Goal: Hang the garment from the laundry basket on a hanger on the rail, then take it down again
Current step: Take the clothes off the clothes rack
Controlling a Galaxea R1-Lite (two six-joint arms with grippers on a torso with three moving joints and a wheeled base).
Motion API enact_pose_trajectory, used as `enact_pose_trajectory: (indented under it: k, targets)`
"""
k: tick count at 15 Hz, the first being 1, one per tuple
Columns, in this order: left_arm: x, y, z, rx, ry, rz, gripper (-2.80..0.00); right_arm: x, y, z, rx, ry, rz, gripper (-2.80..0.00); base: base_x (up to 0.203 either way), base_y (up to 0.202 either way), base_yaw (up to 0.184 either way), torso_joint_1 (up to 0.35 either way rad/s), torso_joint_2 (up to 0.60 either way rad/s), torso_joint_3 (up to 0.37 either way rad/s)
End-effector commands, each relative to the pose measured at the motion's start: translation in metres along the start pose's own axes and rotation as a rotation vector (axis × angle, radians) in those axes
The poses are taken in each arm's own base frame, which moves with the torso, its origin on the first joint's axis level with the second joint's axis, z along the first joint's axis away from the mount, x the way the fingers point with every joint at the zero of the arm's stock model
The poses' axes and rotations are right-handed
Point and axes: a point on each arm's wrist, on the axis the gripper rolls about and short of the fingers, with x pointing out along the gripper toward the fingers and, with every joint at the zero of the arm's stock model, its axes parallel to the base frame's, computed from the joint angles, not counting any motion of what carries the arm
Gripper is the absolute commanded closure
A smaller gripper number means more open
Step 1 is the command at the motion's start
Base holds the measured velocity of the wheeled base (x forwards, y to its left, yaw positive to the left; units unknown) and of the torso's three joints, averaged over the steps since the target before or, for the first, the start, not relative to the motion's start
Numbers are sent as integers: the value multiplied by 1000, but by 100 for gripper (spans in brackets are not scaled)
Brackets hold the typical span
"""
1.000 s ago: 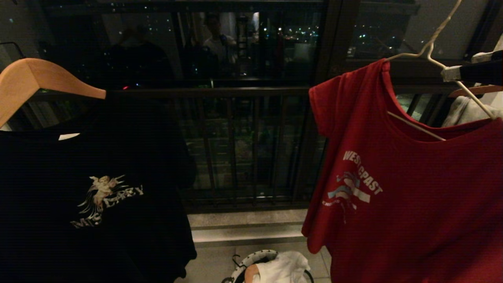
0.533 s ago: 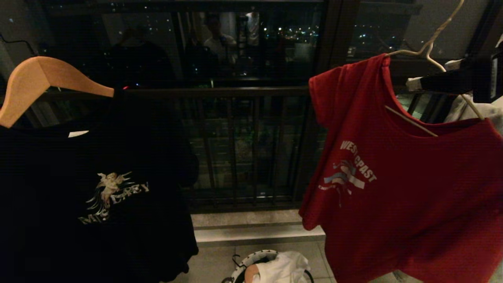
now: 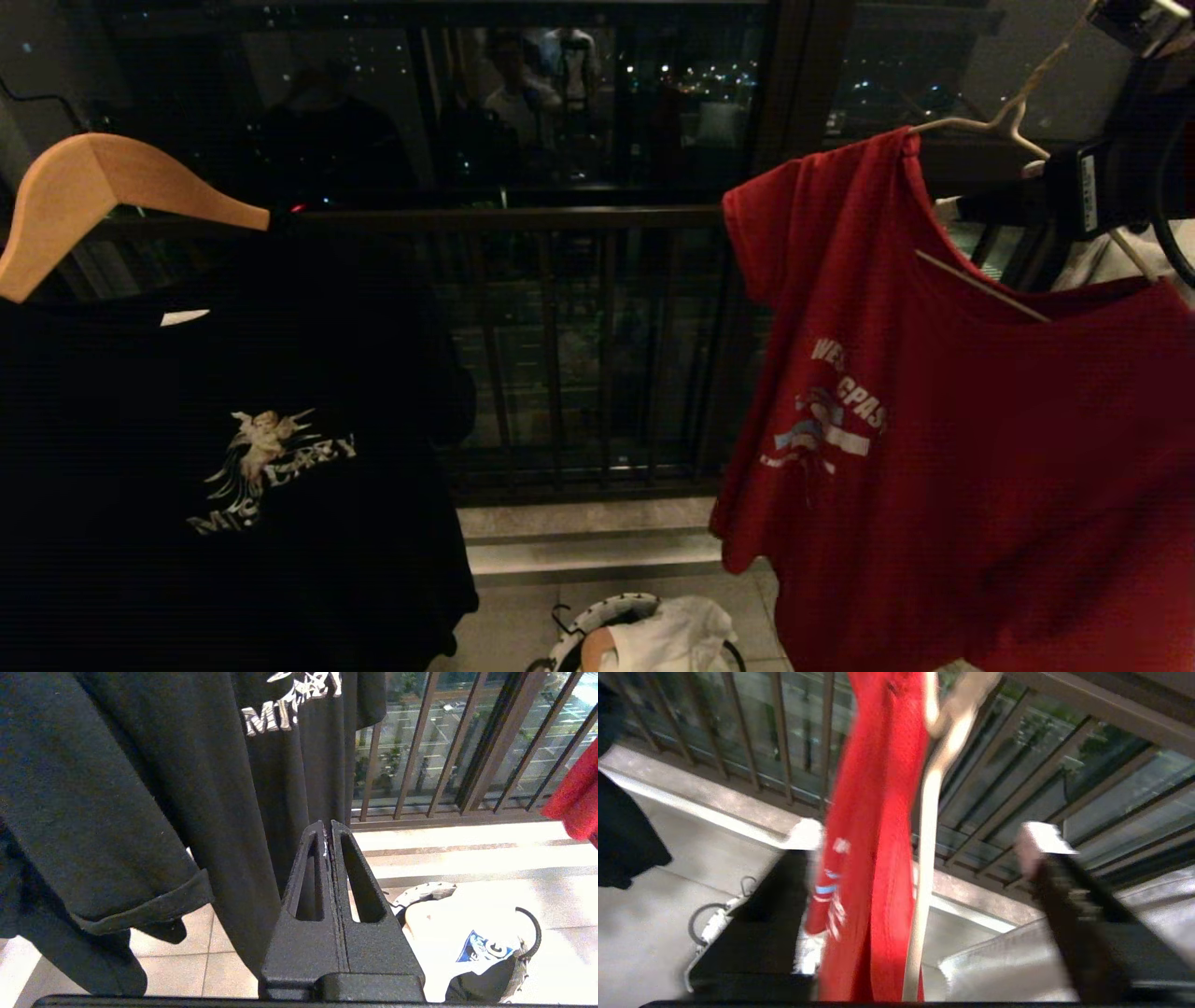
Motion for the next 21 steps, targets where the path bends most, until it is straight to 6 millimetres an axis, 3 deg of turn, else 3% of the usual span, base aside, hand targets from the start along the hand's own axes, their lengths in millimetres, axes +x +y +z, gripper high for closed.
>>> enact_pose_trajectory:
  k: [1,13,21]
  targets:
    - [0,0,0,0,3,0,0,7,-3,-2,1,17,-2,0,0,0,0,0,0,0]
    - [0,0,0,0,1,0,0,-9,-2,7,-11,-31,-12,0,0,0,0,0,0,0]
    - [0,0,0,0,2,0,0,-37,3,4,-6,-56,-14,0,0,0,0,0,0,0]
